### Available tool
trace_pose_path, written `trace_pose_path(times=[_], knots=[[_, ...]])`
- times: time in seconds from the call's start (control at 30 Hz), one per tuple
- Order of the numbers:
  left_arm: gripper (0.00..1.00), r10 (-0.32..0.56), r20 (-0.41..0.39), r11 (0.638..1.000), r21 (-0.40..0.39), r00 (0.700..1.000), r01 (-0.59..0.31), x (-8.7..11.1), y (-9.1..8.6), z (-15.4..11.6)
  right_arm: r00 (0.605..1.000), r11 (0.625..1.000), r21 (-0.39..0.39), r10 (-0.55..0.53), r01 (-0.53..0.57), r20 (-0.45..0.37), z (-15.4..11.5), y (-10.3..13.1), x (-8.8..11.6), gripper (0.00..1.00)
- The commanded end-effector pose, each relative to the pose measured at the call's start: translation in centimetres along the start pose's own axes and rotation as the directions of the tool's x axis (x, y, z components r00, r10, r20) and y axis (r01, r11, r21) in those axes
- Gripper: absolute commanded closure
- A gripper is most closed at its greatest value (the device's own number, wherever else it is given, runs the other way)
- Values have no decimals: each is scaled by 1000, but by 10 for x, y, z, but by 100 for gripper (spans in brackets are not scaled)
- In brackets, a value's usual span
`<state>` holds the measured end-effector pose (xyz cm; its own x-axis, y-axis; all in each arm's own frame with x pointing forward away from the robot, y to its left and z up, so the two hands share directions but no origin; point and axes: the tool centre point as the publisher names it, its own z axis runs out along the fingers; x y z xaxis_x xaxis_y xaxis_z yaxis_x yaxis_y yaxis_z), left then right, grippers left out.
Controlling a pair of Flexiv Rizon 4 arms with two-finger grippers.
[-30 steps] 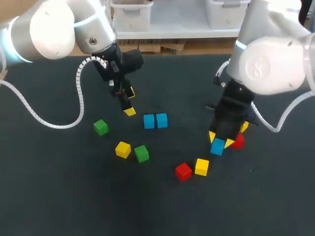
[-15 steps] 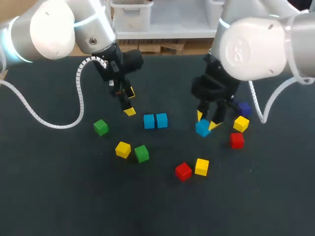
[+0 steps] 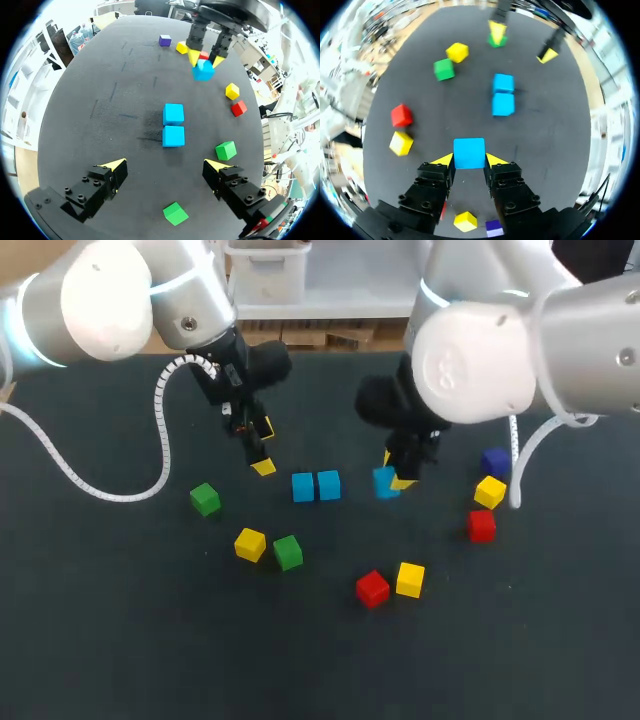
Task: Place the blue cubes, place green cubes on the blue cubes, place the yellow cubes on the green cubes, then place the red cubes on the yellow cubes, and place purple cube on the red cubes.
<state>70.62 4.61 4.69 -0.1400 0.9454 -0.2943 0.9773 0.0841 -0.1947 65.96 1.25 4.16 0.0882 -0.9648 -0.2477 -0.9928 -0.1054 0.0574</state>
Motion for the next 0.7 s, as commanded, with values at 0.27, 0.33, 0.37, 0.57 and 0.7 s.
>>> trace_pose_path(times=[0.27, 0.33, 0.37, 0.57, 0.7], knots=[[0, 2, 2, 1000, -2, 1000, -2, 1, -1, 0, 994, 994, 55, 88, -91, 60, 17, -11, -7, 100], [0, 2, 2, 1000, -2, 1000, -2, 1, -1, 0, 994, 993, 62, 99, -103, 54, 21, -13, -9, 100], [0, 2, 2, 1000, -2, 1000, -2, 1, -1, 0, 994, 993, 63, 100, -103, 53, 22, -15, -9, 100], [0, 2, 2, 1000, -2, 1000, -2, 1, -1, 0, 993, 992, 68, 102, -106, 53, 29, -24, -11, 100], [0, 2, 2, 1000, -2, 1000, -2, 1, -1, 0, 991, 990, 76, 119, -123, 54, 31, -30, -10, 100]])
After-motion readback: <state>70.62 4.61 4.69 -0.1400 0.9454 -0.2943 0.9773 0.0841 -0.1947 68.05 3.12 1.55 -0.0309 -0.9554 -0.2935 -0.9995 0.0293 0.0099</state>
